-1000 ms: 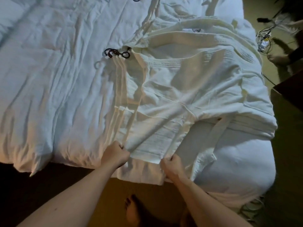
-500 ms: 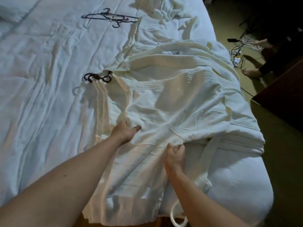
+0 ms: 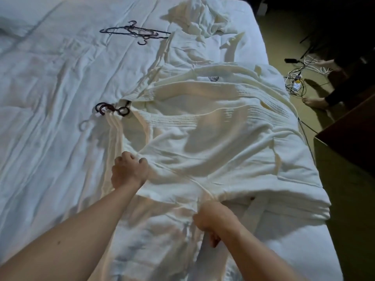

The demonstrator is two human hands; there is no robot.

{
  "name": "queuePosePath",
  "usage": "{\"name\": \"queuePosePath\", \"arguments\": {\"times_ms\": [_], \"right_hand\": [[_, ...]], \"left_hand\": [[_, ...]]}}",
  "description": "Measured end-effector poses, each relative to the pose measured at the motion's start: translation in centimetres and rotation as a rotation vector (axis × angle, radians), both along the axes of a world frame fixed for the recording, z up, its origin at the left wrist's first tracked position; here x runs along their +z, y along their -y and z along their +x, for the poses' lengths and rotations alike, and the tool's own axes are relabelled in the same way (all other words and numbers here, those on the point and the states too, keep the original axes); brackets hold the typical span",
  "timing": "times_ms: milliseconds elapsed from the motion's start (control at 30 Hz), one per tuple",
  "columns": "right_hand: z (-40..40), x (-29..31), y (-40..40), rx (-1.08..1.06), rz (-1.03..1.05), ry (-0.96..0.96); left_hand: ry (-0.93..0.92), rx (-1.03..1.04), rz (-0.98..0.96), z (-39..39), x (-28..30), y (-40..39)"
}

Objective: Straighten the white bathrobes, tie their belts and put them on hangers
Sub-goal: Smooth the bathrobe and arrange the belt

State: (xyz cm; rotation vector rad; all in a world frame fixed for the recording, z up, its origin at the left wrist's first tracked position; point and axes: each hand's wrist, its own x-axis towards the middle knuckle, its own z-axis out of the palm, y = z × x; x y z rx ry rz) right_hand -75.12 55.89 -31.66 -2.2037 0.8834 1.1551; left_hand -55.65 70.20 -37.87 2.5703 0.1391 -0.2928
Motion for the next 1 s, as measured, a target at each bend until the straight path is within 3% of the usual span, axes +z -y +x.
{"name": "queuePosePath", "arguments": {"times_ms": [100,233,300,400,533,700,767,867,1000], "right_hand": [[4.7,1.4,2.3,0.103,-0.026,0.048],[10.3,-0.1,3.9,0.203,-0.139,0.619],[12.0,-2.0,3.9,0.243,-0.171,0.731],[13.0,-4.7,3.9,0.269,-0.243,0.76],[14.2,-6.3,3.9,0.197,-0.272,0.785],[15.1,-8.5,4.0,0.103,-0.269,0.574],[15.1,-9.2,3.9,0.103,-0.285,0.557],[16.0,-9.2,4.1,0.06,-0.349,0.677],[18.1,-9.6,4.2,0.114,-0.389,0.742]], "left_hand": [[-0.028,-0.117,-0.056,3.2,-0.1,2.1],[-0.124,-0.145,-0.016,7.5,-1.1,5.1],[-0.165,-0.144,-0.088,8.9,-1.7,6.7],[-0.185,-0.202,-0.05,10.2,-1.7,8.4],[-0.027,0.078,-0.117,13.8,-1.3,6.9],[-0.083,0.101,-0.045,14.7,-2.4,5.6],[-0.092,0.131,-0.12,14.6,-2.4,6.3],[-0.091,0.266,-0.299,16.7,-1.4,7.4],[-0.291,0.247,-0.459,21.0,-1.2,7.3]]}}
